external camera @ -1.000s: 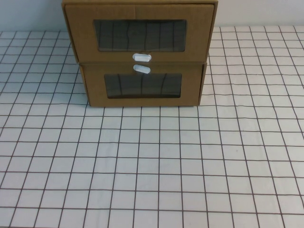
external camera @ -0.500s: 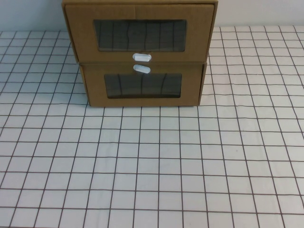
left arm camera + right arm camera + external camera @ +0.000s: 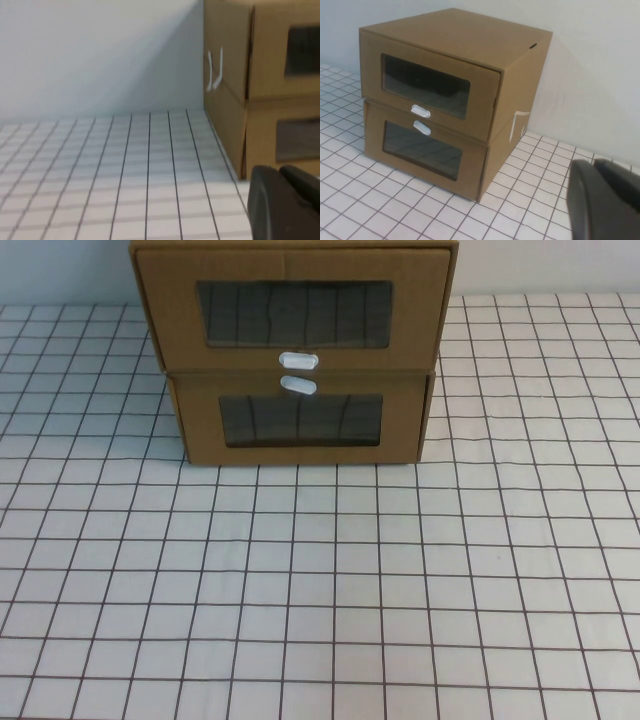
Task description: Close the shoe box
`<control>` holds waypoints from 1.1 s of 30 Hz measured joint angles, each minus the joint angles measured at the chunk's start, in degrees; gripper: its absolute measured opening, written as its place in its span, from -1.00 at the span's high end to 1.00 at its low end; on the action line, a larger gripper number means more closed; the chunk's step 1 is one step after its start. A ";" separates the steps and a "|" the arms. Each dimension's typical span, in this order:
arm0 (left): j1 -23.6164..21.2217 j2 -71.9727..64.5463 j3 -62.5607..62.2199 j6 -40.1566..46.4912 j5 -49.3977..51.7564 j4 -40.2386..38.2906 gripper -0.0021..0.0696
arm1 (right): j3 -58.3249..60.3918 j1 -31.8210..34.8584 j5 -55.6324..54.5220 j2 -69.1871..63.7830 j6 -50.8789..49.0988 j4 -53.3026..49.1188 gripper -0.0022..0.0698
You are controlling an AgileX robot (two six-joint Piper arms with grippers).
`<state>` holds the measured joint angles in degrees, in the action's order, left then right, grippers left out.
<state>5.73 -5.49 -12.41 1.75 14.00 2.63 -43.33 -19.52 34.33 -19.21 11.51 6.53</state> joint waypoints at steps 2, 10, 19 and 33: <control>0.00 3.04 5.49 0.00 -1.39 0.00 0.96 | 0.00 0.00 0.00 0.00 0.00 0.00 0.98; 0.00 5.94 13.94 -1.35 6.36 -3.09 0.96 | 0.00 0.00 0.00 0.00 0.00 0.00 0.98; 0.00 5.94 13.94 -2.28 7.98 -3.64 0.96 | 0.00 0.00 0.00 0.00 0.00 0.14 0.98; 0.00 5.94 13.94 -2.41 8.01 -3.64 0.96 | 0.00 0.00 0.04 0.00 0.00 0.14 0.98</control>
<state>5.73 0.45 1.53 -0.66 22.00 -1.01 -43.33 -19.52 34.37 -19.21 11.51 6.67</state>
